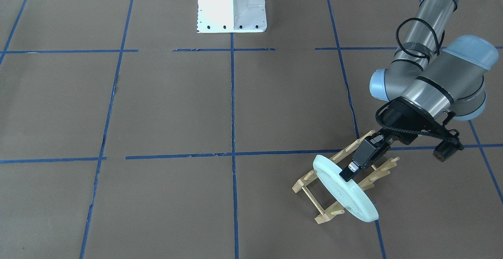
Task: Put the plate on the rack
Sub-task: 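Lower the plate upright into the rack slots with the left gripper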
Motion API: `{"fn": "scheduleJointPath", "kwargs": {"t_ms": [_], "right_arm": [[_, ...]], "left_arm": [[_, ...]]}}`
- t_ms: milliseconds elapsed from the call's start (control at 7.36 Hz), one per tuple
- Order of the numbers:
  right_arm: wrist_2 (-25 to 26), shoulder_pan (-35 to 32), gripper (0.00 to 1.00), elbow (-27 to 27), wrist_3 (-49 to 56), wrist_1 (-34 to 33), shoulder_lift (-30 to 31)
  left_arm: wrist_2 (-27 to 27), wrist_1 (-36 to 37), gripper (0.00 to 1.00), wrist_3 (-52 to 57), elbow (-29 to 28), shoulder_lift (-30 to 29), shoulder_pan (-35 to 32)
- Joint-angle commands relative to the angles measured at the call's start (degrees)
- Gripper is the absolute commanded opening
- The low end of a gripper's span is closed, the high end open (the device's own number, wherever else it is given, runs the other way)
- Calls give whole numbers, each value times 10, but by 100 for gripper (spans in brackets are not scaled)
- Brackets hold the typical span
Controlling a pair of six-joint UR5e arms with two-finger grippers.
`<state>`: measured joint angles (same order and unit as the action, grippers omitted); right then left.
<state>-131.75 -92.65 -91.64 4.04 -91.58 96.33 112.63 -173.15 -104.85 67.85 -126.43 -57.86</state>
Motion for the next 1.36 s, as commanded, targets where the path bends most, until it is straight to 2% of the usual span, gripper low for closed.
{"fn": "scheduleJointPath", "kwargs": {"t_ms": [0, 136, 272, 407, 679, 815, 1086, 1222], "right_arm": [[0, 0, 100, 0, 0, 0, 0], [0, 0, 100, 1, 0, 0, 0], [0, -1, 100, 0, 0, 0, 0], [0, 0, 100, 0, 0, 0, 0], [0, 0, 100, 1, 0, 0, 0], [0, -1, 100, 0, 0, 0, 0], [0, 0, 100, 0, 0, 0, 0], [0, 0, 100, 0, 0, 0, 0]], "left_arm": [[-3, 1, 0, 1, -10, 0, 6], [-6, 3, 1, 5, -11, 0, 11], [-16, 4, 45, 13, -11, 1, 14], [-31, 4, 99, 12, -11, 0, 19], [-20, 27, 100, 17, -4, 2, 18], [50, 105, 100, 56, 22, 4, 7], [162, 363, 100, 227, 116, 36, -29], [169, 501, 100, 335, 162, 60, -41]]}}
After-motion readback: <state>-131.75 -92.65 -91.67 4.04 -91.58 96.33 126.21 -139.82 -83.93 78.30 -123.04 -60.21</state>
